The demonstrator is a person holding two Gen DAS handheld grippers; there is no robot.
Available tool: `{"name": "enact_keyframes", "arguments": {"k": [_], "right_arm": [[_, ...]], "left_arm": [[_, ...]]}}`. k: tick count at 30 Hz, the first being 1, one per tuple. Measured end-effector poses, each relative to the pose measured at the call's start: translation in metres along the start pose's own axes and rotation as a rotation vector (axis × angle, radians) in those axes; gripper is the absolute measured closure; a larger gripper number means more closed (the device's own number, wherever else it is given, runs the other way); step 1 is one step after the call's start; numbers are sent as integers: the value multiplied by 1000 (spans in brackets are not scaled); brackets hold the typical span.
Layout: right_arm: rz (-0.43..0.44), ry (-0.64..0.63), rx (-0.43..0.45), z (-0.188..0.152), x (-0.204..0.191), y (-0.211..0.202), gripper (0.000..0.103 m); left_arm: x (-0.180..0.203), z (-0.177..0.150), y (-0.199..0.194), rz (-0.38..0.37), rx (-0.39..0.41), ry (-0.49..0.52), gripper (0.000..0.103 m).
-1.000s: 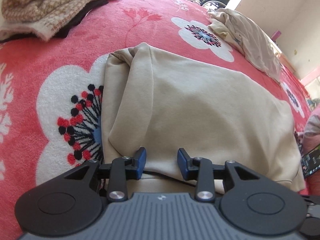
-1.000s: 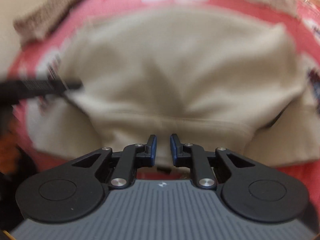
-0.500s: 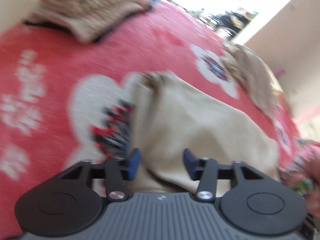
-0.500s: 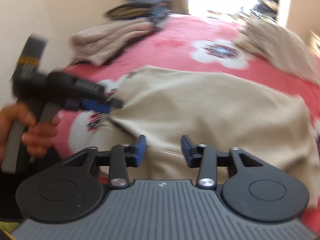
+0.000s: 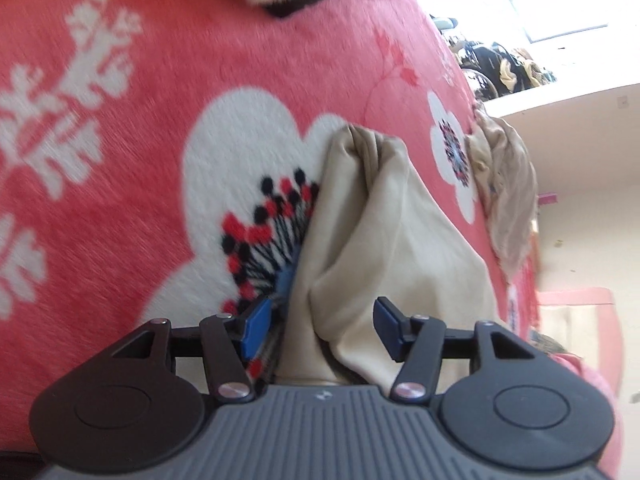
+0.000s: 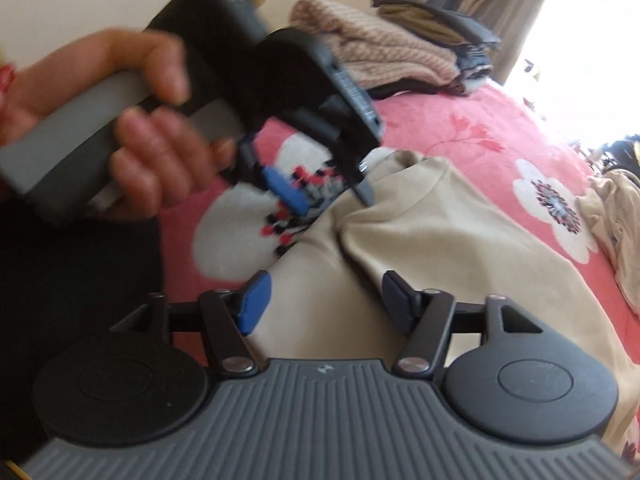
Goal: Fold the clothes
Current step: 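Grasp the hoodie side with the left tool while the right tool grasps beside it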
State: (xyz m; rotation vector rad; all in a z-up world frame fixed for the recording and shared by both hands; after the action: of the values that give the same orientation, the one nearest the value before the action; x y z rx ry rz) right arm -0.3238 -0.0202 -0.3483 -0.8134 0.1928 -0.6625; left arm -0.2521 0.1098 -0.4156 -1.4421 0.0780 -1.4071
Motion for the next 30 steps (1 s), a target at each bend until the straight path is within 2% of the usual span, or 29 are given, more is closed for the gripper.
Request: {"name": "enact_keyframes", "arguments": {"k": [3, 6, 13, 17, 23, 30], "right_arm": [[5, 59, 9, 5, 16, 6, 30], [40, 127, -2, 6, 26, 15, 24], [81, 153, 6, 5, 14, 14, 17], [68, 138, 17, 7, 3, 21, 15], [-31, 62, 29, 4, -7, 33, 9], [-158, 16, -7, -5, -2, 46, 10]], "left_arm": [[5, -5, 10, -54, -53, -9, 44], [10, -10, 15, -67, -78, 10, 42], [21, -10, 12, -179, -62, -26, 40], [25, -7, 11, -260, -48, -66, 39], [32, -3, 11, -327, -35, -84, 38], [39, 2, 12, -380, -21, -83, 37]]}}
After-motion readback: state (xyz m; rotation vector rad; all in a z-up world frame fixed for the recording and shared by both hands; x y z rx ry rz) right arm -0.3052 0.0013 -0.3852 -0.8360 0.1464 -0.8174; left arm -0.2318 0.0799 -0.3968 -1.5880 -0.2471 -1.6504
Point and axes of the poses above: each gripper's, at about its wrist camera, not at the fingertips, and y roughly the way its jaws point, x to its right, z to its top, the point moved 10 cm from there along y, roughly the way its jaws point, and after that the axes turned 12 degrees about y, right-handed, at the moved point
